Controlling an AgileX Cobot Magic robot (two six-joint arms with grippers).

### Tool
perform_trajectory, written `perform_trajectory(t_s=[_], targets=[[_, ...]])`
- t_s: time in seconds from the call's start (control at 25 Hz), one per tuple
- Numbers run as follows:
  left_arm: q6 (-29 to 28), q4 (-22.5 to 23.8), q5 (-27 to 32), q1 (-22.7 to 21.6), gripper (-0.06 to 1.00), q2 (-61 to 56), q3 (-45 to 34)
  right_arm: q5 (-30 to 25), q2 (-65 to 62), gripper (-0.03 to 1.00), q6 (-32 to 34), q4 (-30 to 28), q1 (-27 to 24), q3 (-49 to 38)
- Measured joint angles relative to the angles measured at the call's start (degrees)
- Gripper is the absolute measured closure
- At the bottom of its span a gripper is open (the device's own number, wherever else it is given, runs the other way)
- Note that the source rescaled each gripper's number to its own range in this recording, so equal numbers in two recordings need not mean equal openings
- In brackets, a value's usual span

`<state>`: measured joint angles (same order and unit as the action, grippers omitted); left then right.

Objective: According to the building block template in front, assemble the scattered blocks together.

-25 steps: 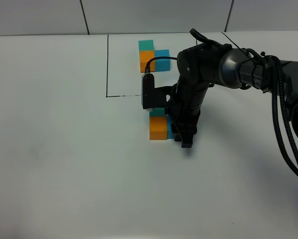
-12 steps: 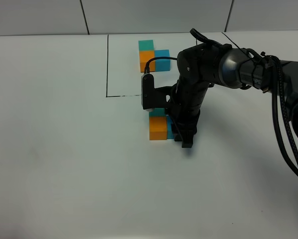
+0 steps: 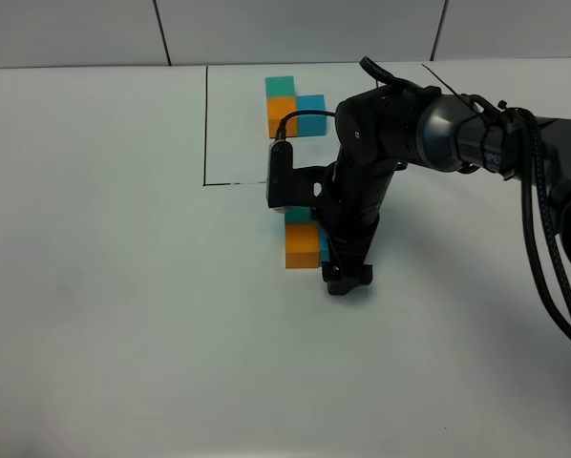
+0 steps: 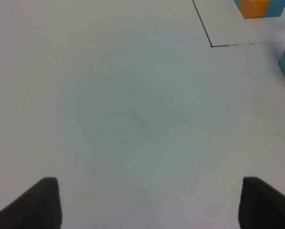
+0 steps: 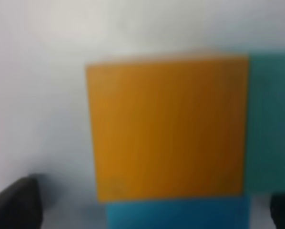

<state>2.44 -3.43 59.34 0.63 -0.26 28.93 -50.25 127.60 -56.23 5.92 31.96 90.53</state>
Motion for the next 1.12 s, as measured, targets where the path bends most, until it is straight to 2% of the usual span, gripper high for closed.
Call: perform_trajectory(t_s=[0.2,0.4,0.56,0.76,0.92,1.12], targets=[[0.0,0.0,0.0,0.0,0.24,0.0,0.0,-3.2,-4.9,-0.03,6.0,-1.2,-2.9,-0.3],[0.0,0.0,0.0,0.0,0.24,0.0,0.0,-2.7,-10.6,0.0,12.3,0.9,-8.8,-0.3],[0.0,0.0,0.0,0.0,0.24,0.0,0.0,0.4,-14.8,0.01,19.7,5.5,-15.8,-0.3],[0.0,0.0,0.0,0.0,0.24,0.0,0.0,6.8,-21.7,0.03,29.6,7.2,-23.8,-2.1],[0.0,0.0,0.0,0.0,0.24,0.0,0.0,12.7,-29.3,0.04,32.0,7.3,-29.5,-9.4],[0.0,0.0,0.0,0.0,0.24,0.0,0.0,15.6,-38.8,0.04,32.9,7.2,-34.3,-19.6]])
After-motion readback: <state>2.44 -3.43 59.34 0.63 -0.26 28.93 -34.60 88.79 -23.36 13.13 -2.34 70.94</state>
